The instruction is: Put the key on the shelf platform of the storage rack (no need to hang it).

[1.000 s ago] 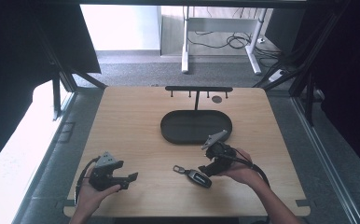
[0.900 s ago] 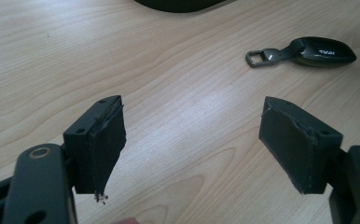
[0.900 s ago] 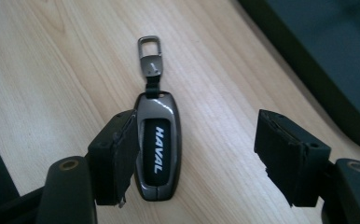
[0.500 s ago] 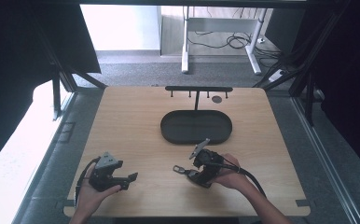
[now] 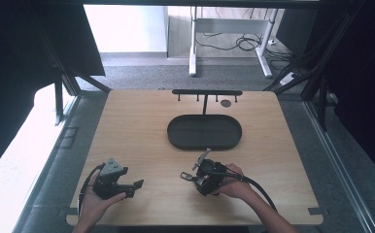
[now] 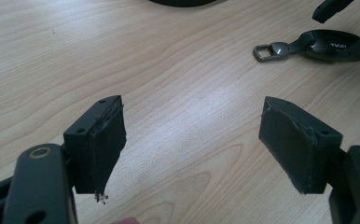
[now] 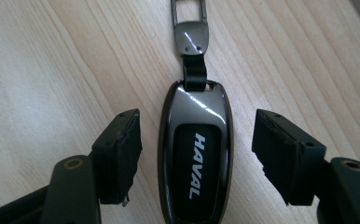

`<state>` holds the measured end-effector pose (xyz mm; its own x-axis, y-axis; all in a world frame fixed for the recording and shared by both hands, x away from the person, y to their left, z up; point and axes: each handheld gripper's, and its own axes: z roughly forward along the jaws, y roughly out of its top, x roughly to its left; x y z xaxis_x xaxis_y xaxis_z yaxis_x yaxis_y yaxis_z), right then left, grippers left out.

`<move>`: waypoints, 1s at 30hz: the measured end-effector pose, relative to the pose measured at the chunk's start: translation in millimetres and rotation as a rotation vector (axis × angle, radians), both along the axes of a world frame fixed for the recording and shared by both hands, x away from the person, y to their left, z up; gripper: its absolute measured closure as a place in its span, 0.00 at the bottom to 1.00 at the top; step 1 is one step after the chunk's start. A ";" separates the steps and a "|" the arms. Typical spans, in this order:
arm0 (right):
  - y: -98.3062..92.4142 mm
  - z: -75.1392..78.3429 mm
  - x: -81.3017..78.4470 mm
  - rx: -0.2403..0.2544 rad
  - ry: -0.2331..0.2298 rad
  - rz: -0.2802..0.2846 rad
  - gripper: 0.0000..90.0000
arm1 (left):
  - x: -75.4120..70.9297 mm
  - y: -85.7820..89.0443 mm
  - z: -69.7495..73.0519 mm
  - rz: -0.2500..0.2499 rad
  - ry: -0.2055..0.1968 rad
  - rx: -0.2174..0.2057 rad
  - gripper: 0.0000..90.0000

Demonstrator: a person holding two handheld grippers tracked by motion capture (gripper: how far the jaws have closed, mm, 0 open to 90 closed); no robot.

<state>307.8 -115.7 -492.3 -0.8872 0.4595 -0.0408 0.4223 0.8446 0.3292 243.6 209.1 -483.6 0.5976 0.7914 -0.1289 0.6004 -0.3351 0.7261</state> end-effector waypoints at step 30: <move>7.8 -10.8 7.9 -0.103 0.103 -0.015 0.53 | 0.6 -2.4 -1.8 -0.010 0.006 0.006 0.25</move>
